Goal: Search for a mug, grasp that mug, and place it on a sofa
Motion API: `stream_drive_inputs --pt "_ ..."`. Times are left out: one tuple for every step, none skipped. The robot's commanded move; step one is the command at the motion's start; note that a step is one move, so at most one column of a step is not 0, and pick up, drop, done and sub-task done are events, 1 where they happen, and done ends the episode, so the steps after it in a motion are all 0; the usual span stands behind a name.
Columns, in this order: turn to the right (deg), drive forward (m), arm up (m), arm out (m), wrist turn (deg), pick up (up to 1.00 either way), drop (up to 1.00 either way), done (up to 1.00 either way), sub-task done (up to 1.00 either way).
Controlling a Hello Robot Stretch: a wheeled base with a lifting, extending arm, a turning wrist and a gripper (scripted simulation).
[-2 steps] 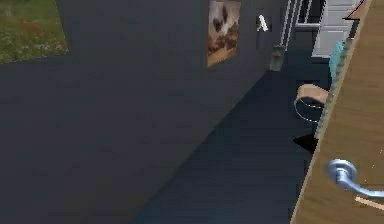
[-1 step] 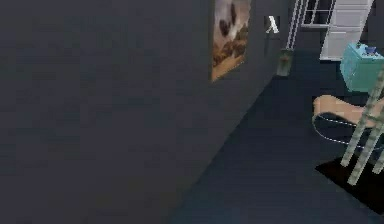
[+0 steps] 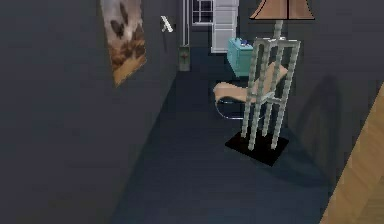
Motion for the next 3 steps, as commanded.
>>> stream_drive_inputs --pt "3.0 0.00 0.00 0.00 0.0 0.00 0.00 0.00 0.00" --pt "-45.0 0.00 0.00 0.00 0.0 0.00 0.00 0.00 0.00" --pt "-18.0 0.00 0.00 0.00 0.0 0.00 0.00 0.00 0.00"
